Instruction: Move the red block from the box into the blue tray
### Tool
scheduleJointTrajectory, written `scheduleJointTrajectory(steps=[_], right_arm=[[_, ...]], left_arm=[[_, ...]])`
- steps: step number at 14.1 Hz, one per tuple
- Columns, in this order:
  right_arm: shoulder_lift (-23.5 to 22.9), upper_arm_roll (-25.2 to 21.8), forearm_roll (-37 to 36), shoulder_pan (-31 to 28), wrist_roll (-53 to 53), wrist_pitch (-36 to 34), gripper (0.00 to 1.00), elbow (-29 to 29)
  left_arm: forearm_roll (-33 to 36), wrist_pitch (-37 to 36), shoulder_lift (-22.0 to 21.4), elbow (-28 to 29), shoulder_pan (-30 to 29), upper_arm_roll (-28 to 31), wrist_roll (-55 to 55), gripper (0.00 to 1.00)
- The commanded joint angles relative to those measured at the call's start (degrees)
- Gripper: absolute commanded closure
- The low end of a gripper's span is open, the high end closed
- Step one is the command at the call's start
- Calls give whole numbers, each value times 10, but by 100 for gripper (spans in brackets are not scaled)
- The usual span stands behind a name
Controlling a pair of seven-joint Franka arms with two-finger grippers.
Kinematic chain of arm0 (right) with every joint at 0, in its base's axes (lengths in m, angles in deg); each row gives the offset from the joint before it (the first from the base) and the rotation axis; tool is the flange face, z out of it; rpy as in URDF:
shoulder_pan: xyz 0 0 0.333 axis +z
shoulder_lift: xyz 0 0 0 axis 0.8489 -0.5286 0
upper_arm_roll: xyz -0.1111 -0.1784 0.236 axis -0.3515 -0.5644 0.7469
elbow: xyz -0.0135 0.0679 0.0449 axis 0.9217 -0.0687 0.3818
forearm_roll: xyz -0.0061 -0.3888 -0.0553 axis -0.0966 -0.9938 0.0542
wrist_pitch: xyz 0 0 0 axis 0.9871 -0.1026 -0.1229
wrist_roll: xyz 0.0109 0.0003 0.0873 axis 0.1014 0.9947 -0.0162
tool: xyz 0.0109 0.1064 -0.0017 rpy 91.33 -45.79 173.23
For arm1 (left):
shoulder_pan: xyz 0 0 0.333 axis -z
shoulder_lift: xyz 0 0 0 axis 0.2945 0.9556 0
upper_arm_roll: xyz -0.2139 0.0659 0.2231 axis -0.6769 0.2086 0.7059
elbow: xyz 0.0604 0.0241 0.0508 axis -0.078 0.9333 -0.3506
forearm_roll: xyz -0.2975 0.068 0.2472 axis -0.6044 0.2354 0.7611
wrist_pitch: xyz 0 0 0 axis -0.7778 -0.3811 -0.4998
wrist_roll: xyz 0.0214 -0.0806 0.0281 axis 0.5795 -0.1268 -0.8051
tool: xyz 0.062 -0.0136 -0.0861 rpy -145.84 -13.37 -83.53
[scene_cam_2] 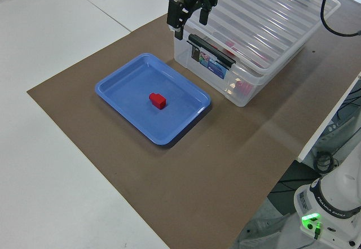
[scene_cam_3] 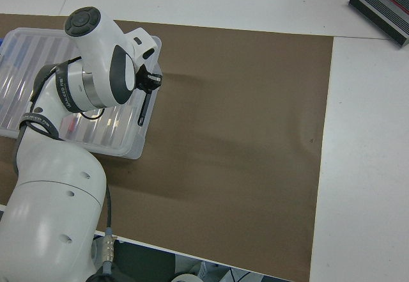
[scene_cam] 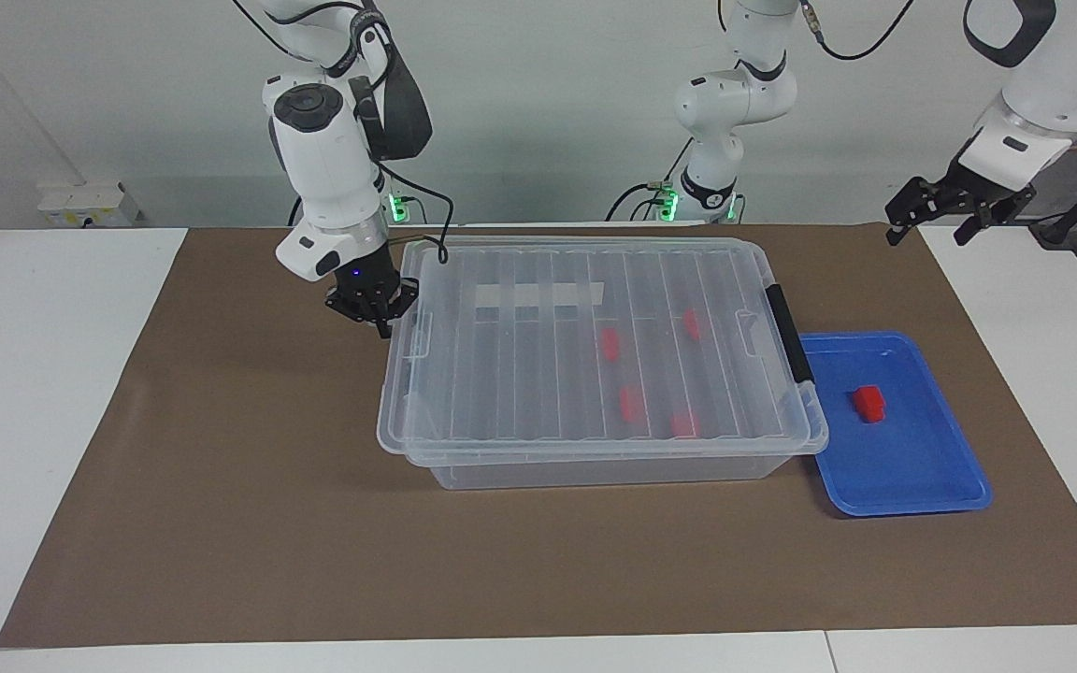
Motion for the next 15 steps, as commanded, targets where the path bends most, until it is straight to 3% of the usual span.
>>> scheduleJointTrajectory(steps=[1,3,4,6,7,8,12,15], right_arm=[[8,0,12,-5,5,-1,100,-4],[21,-4,12,-12,10,-9,100,-4],[30,-5,12,-15,23,-23,81,-4],[51,-6,11,-39,45,-63,63,-3],[57,-6,11,-56,44,-69,35,0],[61,-7,10,-75,44,-71,0,10],[47,-6,5,-148,36,-121,0,85],[16,-7,1,-157,37,-197,0,164]], left_arm=[[1,-22,25,-41,15,-24,-41,0],[-11,13,15,-9,27,-25,-67,0],[-12,38,2,27,33,-24,-69,0],[-13,49,2,46,39,-25,-69,0],[-13,45,4,40,39,-24,-69,0],[-13,31,4,34,39,-24,-70,0],[-12,33,0,38,34,-24,-70,0],[-12,37,-4,40,40,-25,-64,0]])
